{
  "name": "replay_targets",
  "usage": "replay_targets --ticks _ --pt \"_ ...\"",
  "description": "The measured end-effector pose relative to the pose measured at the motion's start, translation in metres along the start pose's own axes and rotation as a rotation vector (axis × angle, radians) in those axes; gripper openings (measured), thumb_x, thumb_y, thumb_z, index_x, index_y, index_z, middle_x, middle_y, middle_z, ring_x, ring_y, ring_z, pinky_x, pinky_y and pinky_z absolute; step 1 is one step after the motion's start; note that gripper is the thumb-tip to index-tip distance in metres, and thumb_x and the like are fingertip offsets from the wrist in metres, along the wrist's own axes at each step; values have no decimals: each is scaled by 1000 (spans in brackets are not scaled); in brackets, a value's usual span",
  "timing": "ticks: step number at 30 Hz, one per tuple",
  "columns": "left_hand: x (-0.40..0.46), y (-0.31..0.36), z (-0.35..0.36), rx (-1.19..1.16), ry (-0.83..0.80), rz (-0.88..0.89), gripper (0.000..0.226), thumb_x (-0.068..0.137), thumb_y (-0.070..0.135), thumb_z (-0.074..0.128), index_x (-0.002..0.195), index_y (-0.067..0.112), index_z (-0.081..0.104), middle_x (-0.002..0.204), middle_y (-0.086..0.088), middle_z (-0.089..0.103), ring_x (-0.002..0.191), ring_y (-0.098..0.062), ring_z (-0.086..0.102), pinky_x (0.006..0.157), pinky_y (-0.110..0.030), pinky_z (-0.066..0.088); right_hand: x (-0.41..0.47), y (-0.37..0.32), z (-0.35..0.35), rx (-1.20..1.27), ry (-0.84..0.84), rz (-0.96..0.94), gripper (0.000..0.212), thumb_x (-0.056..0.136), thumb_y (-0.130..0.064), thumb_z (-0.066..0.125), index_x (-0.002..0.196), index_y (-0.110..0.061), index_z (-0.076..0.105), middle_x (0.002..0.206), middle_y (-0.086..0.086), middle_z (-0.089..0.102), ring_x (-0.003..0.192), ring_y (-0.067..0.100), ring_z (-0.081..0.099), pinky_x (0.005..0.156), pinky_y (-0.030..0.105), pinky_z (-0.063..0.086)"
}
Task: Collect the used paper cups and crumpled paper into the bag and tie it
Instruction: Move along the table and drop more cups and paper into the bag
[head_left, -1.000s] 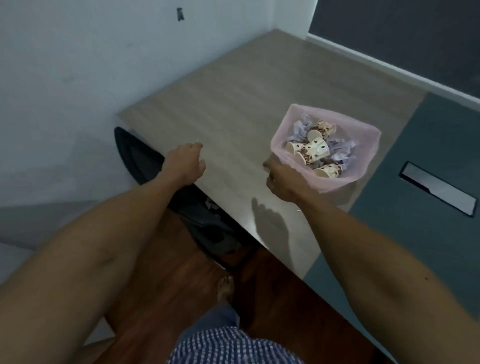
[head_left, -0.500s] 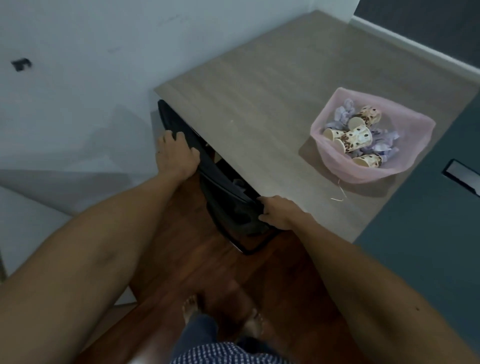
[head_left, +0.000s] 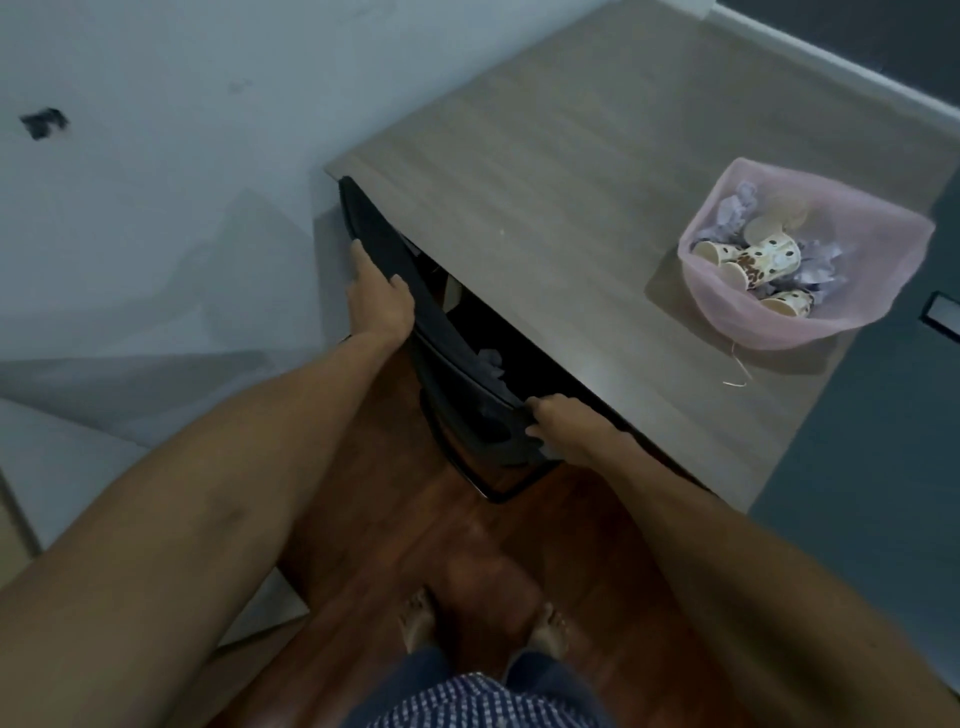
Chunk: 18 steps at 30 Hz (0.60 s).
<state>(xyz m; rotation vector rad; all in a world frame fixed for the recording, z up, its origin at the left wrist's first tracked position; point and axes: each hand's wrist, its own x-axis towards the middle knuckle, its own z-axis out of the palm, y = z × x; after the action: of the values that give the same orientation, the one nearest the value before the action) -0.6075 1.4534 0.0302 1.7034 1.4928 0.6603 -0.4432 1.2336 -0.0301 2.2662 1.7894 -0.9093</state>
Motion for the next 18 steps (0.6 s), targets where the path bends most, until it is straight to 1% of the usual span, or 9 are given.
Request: replay_targets --ticks 2,4,6,8,11,12,14,16,18 --pt "20 -12 -18 13 -23 22 68 108 19 43 163 13 5 162 -14 34 143 -31 41 118 -33 32 10 -26 4 6 7 -31 33 105 -25 54 132 -6 52 107 14 64 86 30 63 73 46 55" --pt "40 -26 -37 34 -50 96 60 107 19 43 161 10 18 157 -12 41 138 -28 45 114 -29 35 23 -52 8 0 7 -78 27 105 -24 54 126 -7 53 105 14 63 85 31 63 67 43 52" --pt "62 -41 -55 36 -79 171 52 107 18 44 156 12 31 148 -8 49 126 -22 52 105 -23 38 38 -77 12 -31 -12 -135 22 106 -25 51 119 -8 54 107 14 62 86 31 62 62 39 44" --pt "85 -54 -72 48 -118 187 52 105 23 46 155 14 34 145 -6 52 121 -19 54 105 -27 42 54 -101 15 -55 -8 -161 24 106 -26 51 117 -5 54 111 16 60 88 33 62 63 36 40" --pt "116 -69 -96 79 -163 196 59 104 28 49 158 14 31 152 -6 49 129 -21 52 112 -33 42 78 -139 20 -62 36 -166 30 105 -32 52 113 -3 54 106 18 64 89 35 66 65 36 45" --pt "125 -73 -103 77 -171 208 59 104 28 51 158 15 32 151 -6 50 129 -20 52 111 -32 43 86 -152 19 -45 32 -151 31 105 -33 51 114 -3 55 106 18 65 92 35 66 68 36 45" --pt "139 -78 -117 56 -184 245 53 102 26 53 154 18 41 142 -3 58 122 -18 57 103 -27 46 98 -177 16 -31 11 -142 32 106 -33 50 116 -3 56 106 17 64 96 35 64 75 34 38" --pt "151 -85 -129 34 -200 272 49 101 25 55 149 20 47 134 0 63 117 -17 61 99 -25 48 108 -198 15 -46 4 -183 35 106 -34 49 115 -1 55 105 18 65 93 33 63 74 31 31" --pt "162 -90 -141 24 -217 290 48 100 23 57 147 21 50 132 2 64 115 -15 61 101 -26 49 117 -217 16 -14 6 -227 35 105 -36 52 111 -2 55 103 19 64 87 30 59 71 33 36"
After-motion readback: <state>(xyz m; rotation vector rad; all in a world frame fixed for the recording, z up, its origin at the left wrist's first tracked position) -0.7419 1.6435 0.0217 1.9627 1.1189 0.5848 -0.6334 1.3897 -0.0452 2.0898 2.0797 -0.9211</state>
